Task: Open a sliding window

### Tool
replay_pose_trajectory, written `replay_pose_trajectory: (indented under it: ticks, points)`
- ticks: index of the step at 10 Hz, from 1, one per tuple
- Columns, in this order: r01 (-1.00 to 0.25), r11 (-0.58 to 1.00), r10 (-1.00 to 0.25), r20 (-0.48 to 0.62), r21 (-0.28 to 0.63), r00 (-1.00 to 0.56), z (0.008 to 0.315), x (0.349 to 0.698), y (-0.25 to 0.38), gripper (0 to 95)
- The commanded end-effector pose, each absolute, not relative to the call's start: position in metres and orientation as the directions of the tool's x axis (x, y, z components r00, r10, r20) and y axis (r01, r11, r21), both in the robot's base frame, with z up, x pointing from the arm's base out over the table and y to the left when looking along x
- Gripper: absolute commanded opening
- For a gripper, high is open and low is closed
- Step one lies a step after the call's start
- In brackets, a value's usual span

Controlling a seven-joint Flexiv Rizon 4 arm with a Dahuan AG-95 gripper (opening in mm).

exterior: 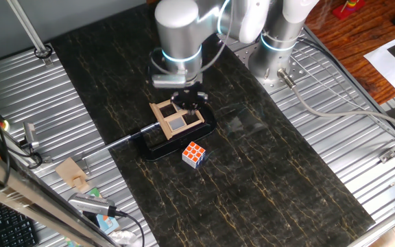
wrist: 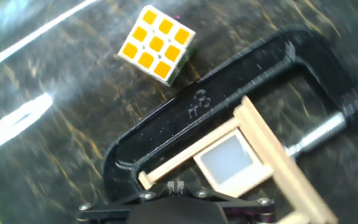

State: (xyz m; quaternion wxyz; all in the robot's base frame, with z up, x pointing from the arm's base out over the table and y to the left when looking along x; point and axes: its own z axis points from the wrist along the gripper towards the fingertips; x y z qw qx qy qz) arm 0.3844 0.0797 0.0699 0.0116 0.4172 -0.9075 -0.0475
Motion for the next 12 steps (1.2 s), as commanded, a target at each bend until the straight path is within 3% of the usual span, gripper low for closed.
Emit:
replay_pose_trajectory:
  ticks: [1, 4, 12]
  points:
    - [-0.124, 0.987, -0.129, 0.048, 0.104, -0.99, 0.092, 0.374, 0.087, 0.0]
    - [-0.022, 0.995, -0.028, 0.059, 0.094, -0.998, 0.102, 0.368, 0.091, 0.0]
    - [0.0, 0.996, -0.005, 0.052, 0.085, -0.999, 0.103, 0.367, 0.092, 0.0]
